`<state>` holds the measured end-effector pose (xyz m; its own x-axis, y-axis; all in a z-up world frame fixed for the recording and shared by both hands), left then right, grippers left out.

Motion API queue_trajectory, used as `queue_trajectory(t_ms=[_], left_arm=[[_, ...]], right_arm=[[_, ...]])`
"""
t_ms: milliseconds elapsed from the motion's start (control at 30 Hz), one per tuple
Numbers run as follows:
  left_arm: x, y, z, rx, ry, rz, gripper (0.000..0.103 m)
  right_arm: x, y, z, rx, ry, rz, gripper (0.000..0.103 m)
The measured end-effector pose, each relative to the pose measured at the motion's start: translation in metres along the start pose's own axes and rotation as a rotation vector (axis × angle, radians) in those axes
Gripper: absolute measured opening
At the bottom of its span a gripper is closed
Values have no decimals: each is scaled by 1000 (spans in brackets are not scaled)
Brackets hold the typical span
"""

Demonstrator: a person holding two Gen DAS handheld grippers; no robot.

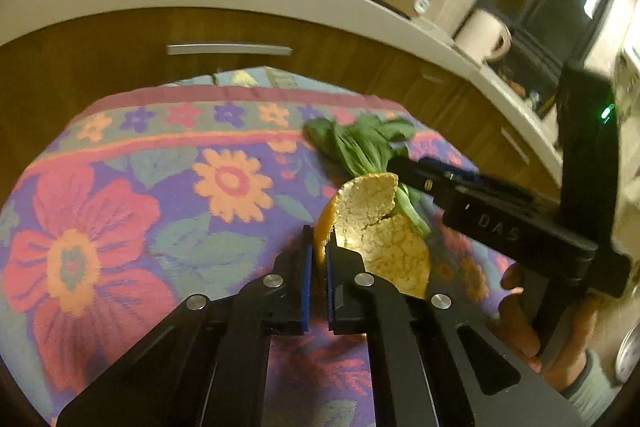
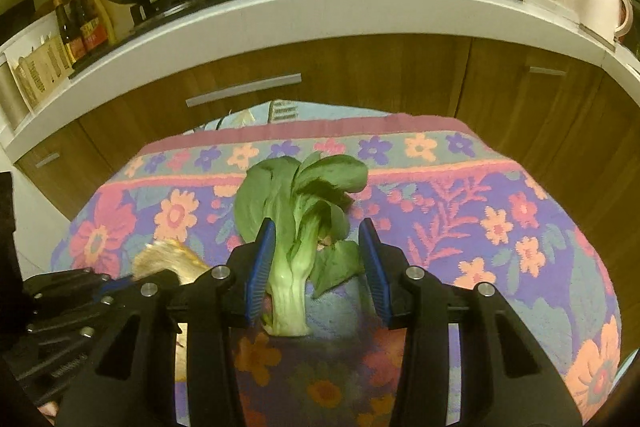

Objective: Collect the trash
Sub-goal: 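Carry the bread crust and bok choy over the blue basket and open both grippers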

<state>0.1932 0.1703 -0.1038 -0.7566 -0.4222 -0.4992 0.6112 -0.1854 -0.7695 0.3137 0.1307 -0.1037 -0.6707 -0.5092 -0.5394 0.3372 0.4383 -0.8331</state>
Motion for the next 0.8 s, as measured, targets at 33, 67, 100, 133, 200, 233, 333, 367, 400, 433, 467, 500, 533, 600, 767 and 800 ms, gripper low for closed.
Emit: queue_trajectory(t_ms=[33, 67, 100, 133, 200, 233, 333, 367, 400, 433, 467, 500, 533, 600, 767, 800], left_arm=[[-1, -3, -3, 5, -14, 10, 3], [-2, -6, -7, 6, -32, 24, 3], [-3, -10, -12, 4, -50, 40, 3], [-3, -12, -14, 6, -59, 48, 3], [-5, -15, -16, 17, -69, 62, 3], [-5, -16, -17, 10, -71, 66, 3], [-5, -20, -17, 5, -80, 79, 3], [-5, -22, -18, -3, -83, 89, 3], [-5, -23, -19, -6, -86, 94, 3], [-5, -26, -22, -5, -97, 101, 3], [-5, -28, -25, 0, -108, 106, 3], [-4, -29, -29, 5, -120, 110, 3], [-5, -30, -32, 8, -130, 113, 3], [-6, -31, -36, 21, -144, 115, 3], [-7, -33, -33, 15, -124, 127, 3], [-7, -34, -31, 14, -118, 131, 3]], right_arm=[[0, 5, -3, 4, -12, -20, 40], [0, 7, -5, 3, -23, -29, 40], [1, 8, -8, 6, -36, -35, 41], [1, 10, -11, 21, -50, -40, 42], [2, 13, -15, 27, -65, -51, 43], [3, 14, -17, 24, -75, -56, 43], [4, 15, -19, 24, -85, -58, 42], [5, 14, -19, 19, -82, -59, 42], [4, 14, -19, 16, -81, -58, 41], [5, 13, -19, 4, -81, -57, 35], [5, 12, -20, -9, -85, -53, 28], [6, 10, -22, -15, -91, -48, 24], [7, 8, -23, -12, -97, -41, 20], [9, 5, -26, -6, -109, -31, 18], [10, -10, -23, 7, -99, 28, 16], [11, -13, -22, 0, -91, 38, 16]])
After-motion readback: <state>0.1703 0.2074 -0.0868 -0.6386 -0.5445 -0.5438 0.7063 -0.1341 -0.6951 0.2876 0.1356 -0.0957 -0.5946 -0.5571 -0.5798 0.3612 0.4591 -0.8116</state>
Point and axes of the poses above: each gripper's, at about its wrist camera, not at the fingertips, and y roughly the way its jaws point, z to its right, x to its underside, the point moved 9 cm from there along y, roughly the way its jaws point, and after that the axes turned 12 degrees about -z, right-handed, at the moved point
